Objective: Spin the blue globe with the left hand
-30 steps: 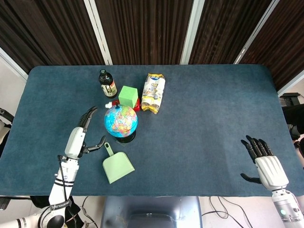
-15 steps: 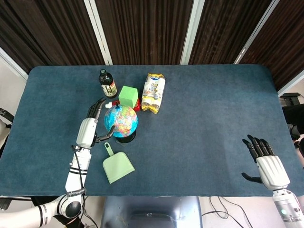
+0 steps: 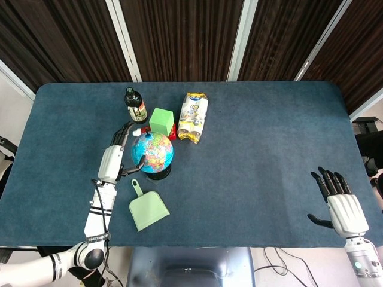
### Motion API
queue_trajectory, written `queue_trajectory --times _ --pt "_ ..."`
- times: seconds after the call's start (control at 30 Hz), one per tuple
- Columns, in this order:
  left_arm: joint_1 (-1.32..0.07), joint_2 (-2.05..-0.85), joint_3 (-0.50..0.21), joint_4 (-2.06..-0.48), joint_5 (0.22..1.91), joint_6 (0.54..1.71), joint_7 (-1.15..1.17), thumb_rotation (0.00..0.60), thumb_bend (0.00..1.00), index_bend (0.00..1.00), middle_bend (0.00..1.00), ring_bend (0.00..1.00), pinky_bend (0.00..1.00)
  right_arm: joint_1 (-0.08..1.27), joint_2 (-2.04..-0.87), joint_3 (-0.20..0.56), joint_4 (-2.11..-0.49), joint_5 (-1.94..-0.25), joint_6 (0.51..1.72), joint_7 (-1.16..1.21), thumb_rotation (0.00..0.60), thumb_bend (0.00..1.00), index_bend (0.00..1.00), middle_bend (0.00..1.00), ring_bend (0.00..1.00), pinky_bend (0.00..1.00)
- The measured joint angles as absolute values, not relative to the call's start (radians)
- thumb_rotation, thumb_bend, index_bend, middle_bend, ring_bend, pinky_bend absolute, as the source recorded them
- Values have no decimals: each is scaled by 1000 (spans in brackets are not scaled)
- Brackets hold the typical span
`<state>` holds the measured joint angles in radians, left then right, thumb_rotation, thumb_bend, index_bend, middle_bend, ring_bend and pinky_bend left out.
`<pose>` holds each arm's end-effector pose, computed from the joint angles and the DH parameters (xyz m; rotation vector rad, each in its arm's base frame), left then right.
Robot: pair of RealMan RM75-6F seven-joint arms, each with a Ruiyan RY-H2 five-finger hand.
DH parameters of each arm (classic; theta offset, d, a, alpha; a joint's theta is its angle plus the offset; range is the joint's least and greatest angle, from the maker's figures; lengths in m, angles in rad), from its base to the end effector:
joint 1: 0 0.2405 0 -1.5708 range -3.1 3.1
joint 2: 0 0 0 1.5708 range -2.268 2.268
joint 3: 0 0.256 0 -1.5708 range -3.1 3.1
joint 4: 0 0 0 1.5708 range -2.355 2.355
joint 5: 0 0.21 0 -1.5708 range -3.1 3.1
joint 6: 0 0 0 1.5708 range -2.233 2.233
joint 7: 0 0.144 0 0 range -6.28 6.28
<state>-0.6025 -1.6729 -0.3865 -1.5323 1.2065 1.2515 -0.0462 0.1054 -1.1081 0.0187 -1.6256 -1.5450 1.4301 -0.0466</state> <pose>-0.1210 0.3426 0.0231 -1.2687 -1.2720 -1.5687 -0.3053 -0.1799 0.1473 1.4989 -0.8990 0.8572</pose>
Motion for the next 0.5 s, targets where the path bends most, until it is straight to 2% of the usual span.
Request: queue_trajectory --times 0.5 --pt "-611 -1663 -395 -1500 1160 1231 -43 600 363 0 0 0 0 100 -1103 18 -1626 -1551 1441 -40 600 155 0 0 0 0"
